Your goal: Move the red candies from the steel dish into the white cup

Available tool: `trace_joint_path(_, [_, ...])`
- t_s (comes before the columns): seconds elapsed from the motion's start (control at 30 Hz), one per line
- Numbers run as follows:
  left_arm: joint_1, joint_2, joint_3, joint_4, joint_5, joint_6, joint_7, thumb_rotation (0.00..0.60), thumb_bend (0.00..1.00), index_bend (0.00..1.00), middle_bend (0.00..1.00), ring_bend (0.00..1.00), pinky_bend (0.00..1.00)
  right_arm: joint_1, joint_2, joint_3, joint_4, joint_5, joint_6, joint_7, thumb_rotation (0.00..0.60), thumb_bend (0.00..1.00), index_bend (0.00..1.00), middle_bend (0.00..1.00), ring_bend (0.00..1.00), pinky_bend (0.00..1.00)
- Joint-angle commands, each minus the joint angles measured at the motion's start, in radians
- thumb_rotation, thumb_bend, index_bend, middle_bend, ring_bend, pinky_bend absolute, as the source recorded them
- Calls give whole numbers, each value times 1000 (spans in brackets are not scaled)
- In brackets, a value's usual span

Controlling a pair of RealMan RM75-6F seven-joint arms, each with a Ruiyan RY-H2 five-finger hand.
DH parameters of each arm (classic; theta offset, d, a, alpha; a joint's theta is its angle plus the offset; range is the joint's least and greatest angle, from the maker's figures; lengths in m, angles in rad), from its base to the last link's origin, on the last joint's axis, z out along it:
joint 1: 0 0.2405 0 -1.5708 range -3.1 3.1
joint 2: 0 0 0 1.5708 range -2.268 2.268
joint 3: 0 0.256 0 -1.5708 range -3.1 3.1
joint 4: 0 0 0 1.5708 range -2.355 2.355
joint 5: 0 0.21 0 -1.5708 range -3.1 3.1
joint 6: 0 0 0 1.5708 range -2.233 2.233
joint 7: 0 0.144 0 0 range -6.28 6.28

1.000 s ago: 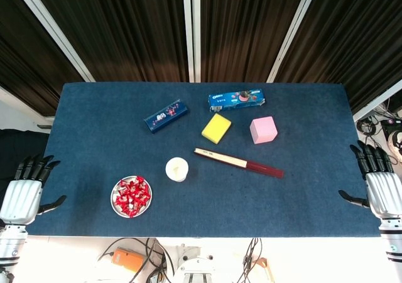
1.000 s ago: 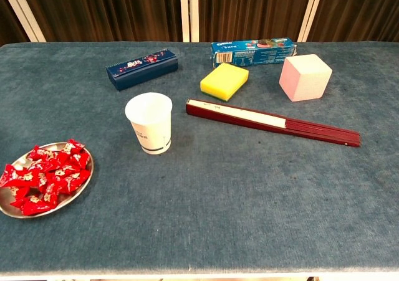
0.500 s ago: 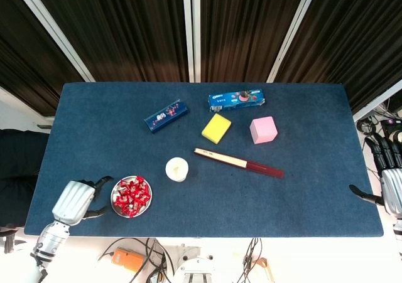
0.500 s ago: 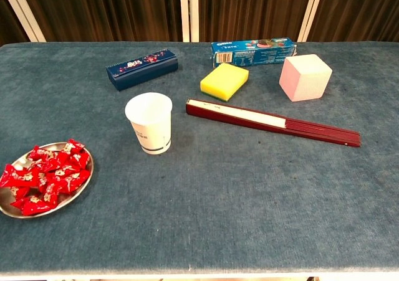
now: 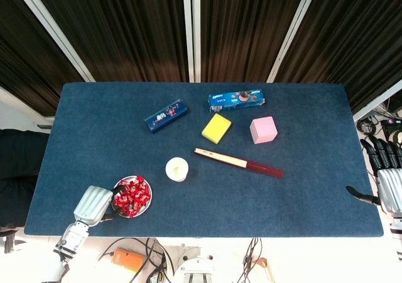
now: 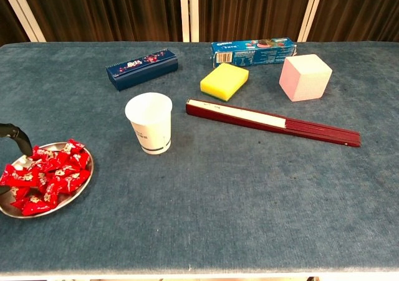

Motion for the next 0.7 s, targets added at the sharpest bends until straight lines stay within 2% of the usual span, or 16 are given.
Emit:
trace_joint_path(0.03, [0, -9, 1, 6, -15, -5, 7, 599, 219, 388, 918, 874, 825, 1, -1, 0, 1, 3, -3, 1, 600, 119, 0, 7, 0, 0])
trace_joint_path(0.33, [-3, -29, 0, 26, -39, -8, 28, 599, 223, 390, 918, 874, 825, 7, -5, 0, 6, 12, -17, 5, 600, 120, 0, 7, 0, 0])
trace_joint_path(0.53, [-10, -38, 1, 38, -55, -19, 42, 579, 252, 421, 918, 874, 825, 7, -5, -1, 9, 16, -20, 8, 600, 120, 0, 6, 0, 0])
trace_joint_path(0.7, [-14, -46, 1, 56, -64, -25, 45, 565, 320, 471, 918, 874, 825, 8, -9, -3, 14, 21, -26, 12, 600, 119, 0, 6, 0, 0])
